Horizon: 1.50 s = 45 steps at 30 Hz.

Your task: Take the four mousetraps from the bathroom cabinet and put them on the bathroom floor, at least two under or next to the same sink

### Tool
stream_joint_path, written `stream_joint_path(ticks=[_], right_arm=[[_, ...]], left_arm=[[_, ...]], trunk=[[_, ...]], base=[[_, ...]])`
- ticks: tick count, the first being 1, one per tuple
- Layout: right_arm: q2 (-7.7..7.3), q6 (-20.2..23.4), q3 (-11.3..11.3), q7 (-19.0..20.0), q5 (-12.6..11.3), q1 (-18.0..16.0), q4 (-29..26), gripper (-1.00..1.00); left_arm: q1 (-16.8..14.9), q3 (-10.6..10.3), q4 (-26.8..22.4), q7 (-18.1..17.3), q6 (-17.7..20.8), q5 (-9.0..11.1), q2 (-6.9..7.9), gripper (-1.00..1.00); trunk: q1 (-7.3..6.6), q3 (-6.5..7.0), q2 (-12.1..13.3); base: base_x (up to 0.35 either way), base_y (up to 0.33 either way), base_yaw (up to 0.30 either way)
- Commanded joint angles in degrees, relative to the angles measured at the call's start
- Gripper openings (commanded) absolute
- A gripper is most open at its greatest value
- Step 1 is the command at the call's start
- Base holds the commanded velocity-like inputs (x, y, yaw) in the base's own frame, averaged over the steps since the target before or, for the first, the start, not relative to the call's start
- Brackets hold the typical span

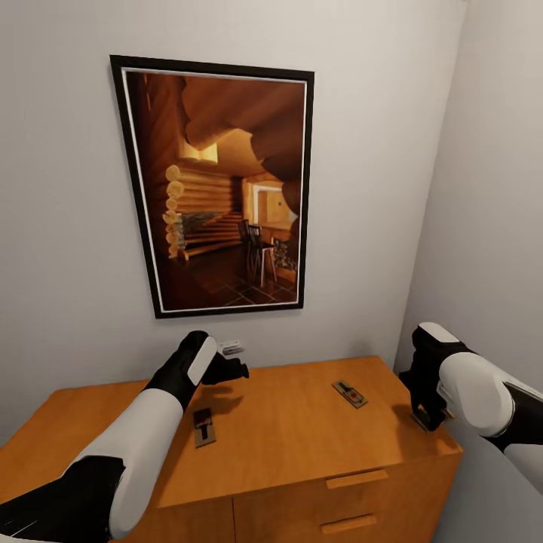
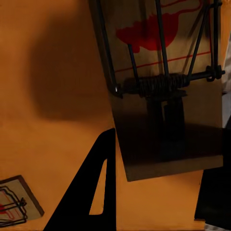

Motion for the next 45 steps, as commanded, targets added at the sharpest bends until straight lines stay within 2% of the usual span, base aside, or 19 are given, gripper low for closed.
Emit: stream_joint_path(ticks=[1, 4, 9, 11, 13, 15, 17, 22, 32, 35, 40, 42, 45], right_arm=[[-0.04, 1.0, 0.4, -0.2, -0.5, 0.0, -0.1, -1.0], [-0.04, 2.9, 0.6, 0.2, -0.1, 0.0, -0.2, -1.0], [0.08, 6.0, 2.0, 2.4, 1.0, 0.0, -0.4, -1.0], [0.27, 6.8, 3.1, 4.0, 1.4, 0.0, -0.4, -1.0], [0.77, 7.3, 4.8, 5.8, 1.6, 0.0, -0.4, -1.0], [1.47, 7.6, 7.5, 7.6, 1.7, -0.1, -0.5, -1.0], [1.76, 7.8, 8.9, 8.8, 1.7, -0.1, -0.7, -1.0], [3.84, 11.0, 10.7, 11.4, 1.7, -0.1, -1.9, -1.0], [5.04, 12.2, 11.1, 12.2, 1.8, -0.1, -3.5, -1.0], [5.52, 13.6, 11.1, 13.5, 1.8, -0.1, -4.0, -1.0], [5.58, 18.7, 11.1, 14.1, 1.8, -0.1, -4.3, -1.0], [5.6, 23.6, 11.1, 14.3, 1.8, -0.1, -5.0, -1.0], [5.67, 25.3, 11.2, 14.3, 1.8, -0.1, -5.3, -1.0]], left_arm=[[0.0, 0.0, 0.0, 0.6, 0.2, 0.6, -0.02, 1.0], [0.0, 0.0, 0.0, 0.6, 0.2, 0.6, 0.01, 1.0], [0.0, 0.0, 0.3, 0.6, 0.2, 0.5, 0.05, 1.0], [0.0, 0.0, 0.8, 0.6, 0.2, 0.5, 0.15, 1.0], [0.0, 0.0, 1.3, 0.6, 0.2, 0.4, 0.31, 1.0], [0.0, 0.0, 1.6, 0.6, 0.2, 0.0, 0.39, 1.0], [0.0, 0.1, 1.7, 0.6, 0.2, -0.1, 0.42, 1.0], [-0.1, 0.1, 1.8, 0.7, 0.2, -0.3, 0.51, 1.0], [0.0, 0.1, 1.9, 0.7, 0.2, -0.5, 1.18, 1.0], [-0.1, 0.1, 2.7, 0.7, 0.1, -0.5, 1.31, 1.0], [-0.1, 0.1, 2.9, 0.8, 0.1, -0.5, 1.35, 1.0], [0.0, 0.1, 3.0, 0.8, 0.1, -0.5, 1.38, 1.0], [-0.1, 0.1, 3.0, 0.8, 0.1, -0.5, 1.33, 1.0]], trunk=[[-0.22, 0.09, 0.4], [-0.88, 0.63, 1.6], [-1.97, 1.53, 3.6], [-1.97, 1.53, 3.6], [-1.97, 1.53, 3.6], [-1.97, 1.53, 3.6], [-2.19, 1.71, 4.0], [-3.29, 2.61, 6.0], [-5.49, 4.4, 10.0], [-6.15, 4.94, 11.2], [-7.03, 5.66, 12.8], [-7.03, 5.66, 12.8], [-7.03, 5.66, 12.8]], base=[[0.0, 0.0, 0.0], [0.0, 0.0, 0.0], [0.0, 0.0, 0.0], [0.0, 0.0, 0.0], [0.0, 0.0, 0.0], [0.0, 0.0, 0.0], [0.0, 0.0, 0.0], [0.0, 0.0, 0.0], [0.0, 0.0, 0.0], [0.0, 0.0, 0.0], [0.0, 0.0, 0.0], [0.0, 0.0, 0.0], [0.0, 0.0, 0.0]])
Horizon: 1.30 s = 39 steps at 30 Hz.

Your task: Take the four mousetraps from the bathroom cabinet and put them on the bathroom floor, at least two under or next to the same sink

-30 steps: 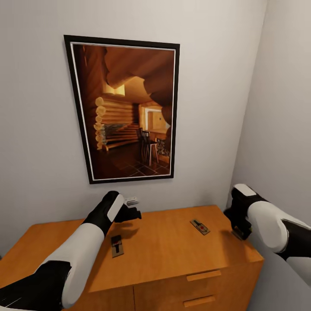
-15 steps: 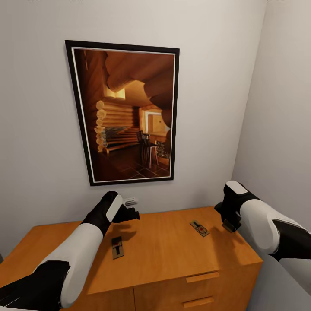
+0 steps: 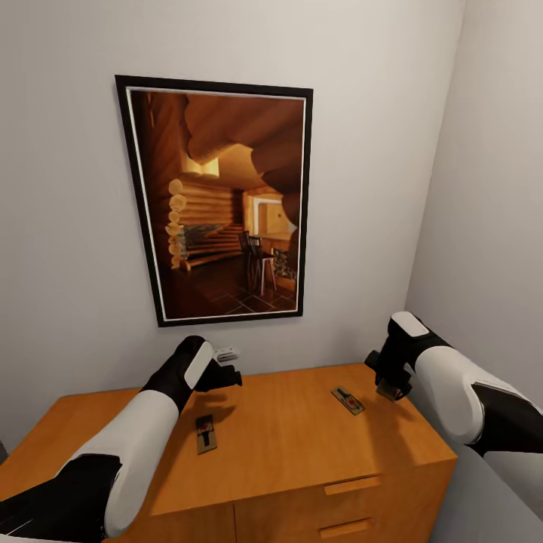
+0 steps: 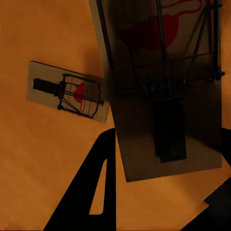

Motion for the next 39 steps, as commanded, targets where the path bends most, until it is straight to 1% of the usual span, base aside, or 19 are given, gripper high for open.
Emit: stream_joint_path(ticks=[1, 5, 12, 17, 20, 21, 24, 26, 27, 34, 36, 37, 38, 39], right_arm=[[-0.01, 0.3, 0.1, -0.5, -0.6, 0.0, -0.1, -1.0], [0.03, 0.9, 0.2, -0.3, -0.6, 0.0, -0.2, -1.0], [0.15, 1.0, 0.8, 0.2, -0.6, 0.0, -0.6, -1.0], [0.18, 1.1, 3.6, 2.5, -0.6, 0.0, -0.7, -1.0], [0.19, 1.1, 6.1, 3.7, -0.6, 0.0, -0.7, -1.0], [0.19, 1.0, 7.8, 4.3, -0.6, 0.0, -0.7, -1.0], [0.19, 1.0, 9.8, 5.0, -0.6, 0.0, -0.7, -1.0], [0.19, 1.1, 10.7, 5.3, -0.6, 0.0, -0.7, -1.0], [0.19, 1.1, 11.6, 5.7, -0.6, 0.0, -0.7, -1.0], [0.21, 1.1, 12.1, 6.1, -0.6, 0.0, -0.7, -1.0], [0.31, 1.1, 12.2, 6.8, -0.6, 0.0, -0.7, -1.0], [0.54, 1.1, 12.3, 7.6, -0.6, 0.0, -0.7, -1.0], [1.11, 1.0, 12.4, 9.3, -0.6, 0.0, -0.7, -1.0], [1.22, 1.0, 12.7, 9.6, -0.6, 0.0, -0.7, -1.0]], left_arm=[[0.0, 0.0, -0.1, 0.6, 0.2, 0.6, -0.03, 1.0], [0.0, -0.1, 0.0, 0.5, 0.2, 0.6, -0.02, 1.0], [0.0, -0.1, 0.0, 0.4, 0.2, 0.6, 0.09, 1.0], [0.0, -0.1, 0.0, 0.4, 0.3, 0.6, 0.23, 1.0], [0.0, -0.1, 0.0, 0.5, 0.3, 0.6, 0.26, 1.0], [0.0, -0.1, 0.0, 0.5, 0.3, 0.6, 0.28, 1.0], [0.0, -0.1, 0.0, 0.5, 0.3, 0.6, 0.25, 1.0], [0.0, -0.1, 0.0, 0.5, 0.3, 0.6, 0.27, 1.0], [0.0, -0.1, 0.0, 0.5, 0.3, 0.6, 0.29, 1.0], [0.0, -0.1, 0.0, 0.5, 0.3, 0.6, 0.29, 1.0], [0.0, 0.0, 0.0, 0.5, 0.3, 0.6, 0.3, 1.0], [0.0, 0.0, 0.0, 0.5, 0.3, 0.6, 0.3, 1.0], [0.0, 0.0, -0.1, 0.5, 0.3, 0.5, 0.3, 1.0], [0.0, 0.0, -0.1, 0.5, 0.3, 0.5, 0.3, 1.0]], trunk=[[0.02, -0.11, -0.1], [0.02, -0.11, -0.1], [0.02, -0.11, -0.1], [0.02, -0.11, -0.1], [0.02, -0.11, -0.1], [0.02, -0.11, -0.1], [0.02, -0.11, -0.1], [0.02, -0.11, -0.1], [0.02, -0.11, -0.1], [0.02, -0.11, -0.1], [0.02, -0.11, -0.1], [0.02, -0.11, -0.1], [0.02, -0.06, -0.1], [0.02, -0.02, -0.1]], base=[[0.0, 0.0, 0.0], [-0.106, 0.0, 0.0], [-0.248, 0.093, 0.0], [-0.247, 0.197, 0.0], [-0.223, 0.236, 0.0], [-0.171, 0.267, 0.0], [-0.143, 0.281, 0.0], [-0.115, 0.283, 0.0], [-0.047, 0.123, 0.0], [-0.021, 0.055, 0.0], [-0.006, 0.015, 0.0], [-0.003, 0.008, 0.0], [-0.001, 0.046, 0.088], [-0.001, 0.075, 0.139]])
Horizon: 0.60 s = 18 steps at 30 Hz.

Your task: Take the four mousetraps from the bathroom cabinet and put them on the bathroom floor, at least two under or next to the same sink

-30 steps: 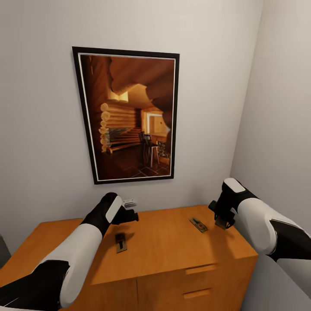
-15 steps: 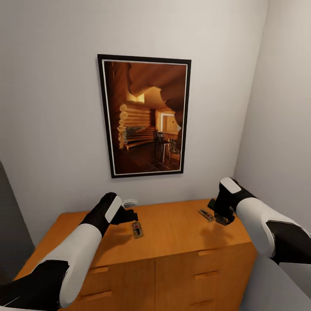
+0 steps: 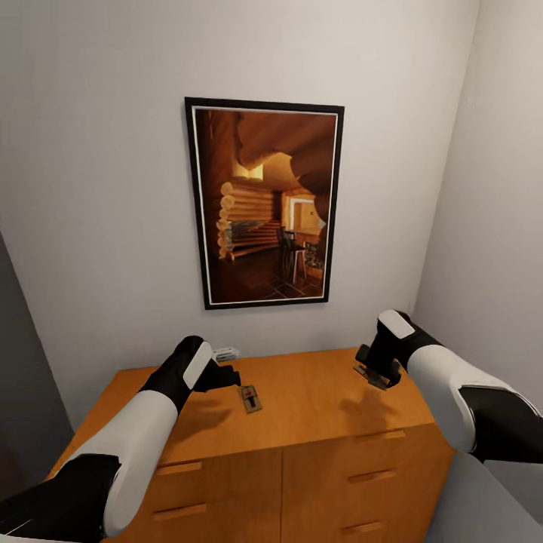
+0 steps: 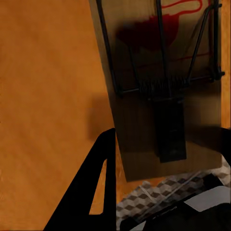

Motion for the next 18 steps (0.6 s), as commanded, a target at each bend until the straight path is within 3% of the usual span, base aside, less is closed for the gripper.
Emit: stream_joint_path(ticks=[1, 2, 5, 18], right_arm=[[0.1, 0.2, 0.5, -0.2, -0.3, 0.0, -0.1, -1.0], [0.12, 0.2, 2.2, 0.0, -0.3, 0.0, -0.2, -1.0], [0.12, 0.2, 4.2, 0.1, -0.3, 0.0, -0.8, -1.0], [0.06, 0.2, 5.3, 0.0, -0.3, 0.0, -1.7, -1.0]], left_arm=[[0.0, 0.0, -0.1, 0.6, 0.2, 0.5, -0.02, 1.0], [-0.1, 0.0, -0.1, 0.6, 0.2, 0.4, -0.02, 1.0], [0.0, 0.0, -0.1, 0.6, 0.2, 0.4, -0.02, 1.0], [0.0, 0.0, -0.1, 0.6, 0.2, 0.3, -0.02, 1.0]], trunk=[[0.02, -0.06, -0.1], [0.02, 0.0, -0.1], [0.02, 0.12, -0.1], [0.02, 0.18, -0.1]], base=[[0.0, 0.171, 0.186], [0.0, 0.241, 0.215], [0.0, 0.18, 0.18], [-0.001, 0.019, 0.021]])
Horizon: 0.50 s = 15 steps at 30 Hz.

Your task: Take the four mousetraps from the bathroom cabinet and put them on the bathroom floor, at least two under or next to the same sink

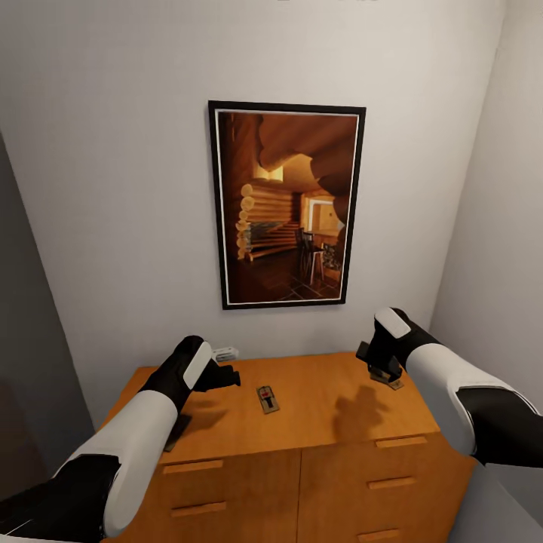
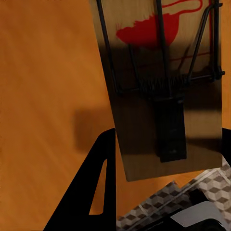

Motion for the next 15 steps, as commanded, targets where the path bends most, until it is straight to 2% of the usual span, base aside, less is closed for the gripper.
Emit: stream_joint_path(ticks=[1, 8, 15], right_arm=[[-0.04, 0.1, 0.3, -0.5, -0.7, 0.0, -0.1, -1.0], [-0.14, 0.2, 0.2, -0.6, -0.7, 0.0, -0.1, -1.0], [-0.15, 0.2, 0.2, -0.6, -0.7, 0.0, -0.1, -1.0]], left_arm=[[0.0, 0.0, -0.1, 0.6, 0.2, 0.6, -0.02, 1.0], [0.0, 0.0, -0.1, 0.6, 0.2, 0.7, -0.02, 1.0], [0.0, 0.1, -0.1, 0.6, 0.2, 0.6, 0.06, 1.0]], trunk=[[0.02, -0.11, -0.1], [0.02, -0.11, -0.1], [0.02, -0.11, -0.1]], base=[[-0.042, 0.006, 0.001], [-0.183, 0.045, 0.0], [-0.01, 0.003, 0.0]])
